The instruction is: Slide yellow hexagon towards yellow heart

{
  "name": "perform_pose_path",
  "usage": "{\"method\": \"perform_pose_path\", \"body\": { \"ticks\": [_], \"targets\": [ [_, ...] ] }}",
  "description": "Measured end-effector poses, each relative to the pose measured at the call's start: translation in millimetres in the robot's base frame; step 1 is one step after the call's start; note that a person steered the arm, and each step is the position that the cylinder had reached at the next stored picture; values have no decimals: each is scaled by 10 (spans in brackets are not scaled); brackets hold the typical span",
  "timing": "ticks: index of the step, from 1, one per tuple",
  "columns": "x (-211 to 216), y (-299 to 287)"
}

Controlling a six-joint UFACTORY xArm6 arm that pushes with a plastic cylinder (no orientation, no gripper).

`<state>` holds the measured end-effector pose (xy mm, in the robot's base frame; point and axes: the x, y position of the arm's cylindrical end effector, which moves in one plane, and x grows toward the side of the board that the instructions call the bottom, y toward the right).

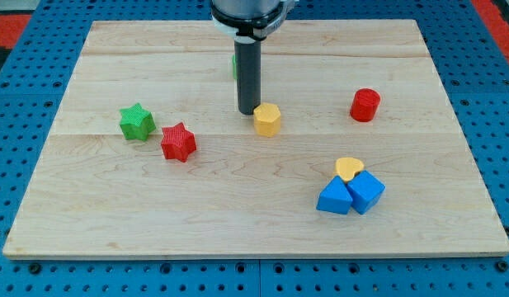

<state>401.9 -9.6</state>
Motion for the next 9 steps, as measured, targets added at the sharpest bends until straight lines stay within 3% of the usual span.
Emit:
{"method": "perform_pose_path", "body": {
  "ticks": [4, 9],
  "targets": [
    [68, 822],
    [383, 565]
  ]
}}
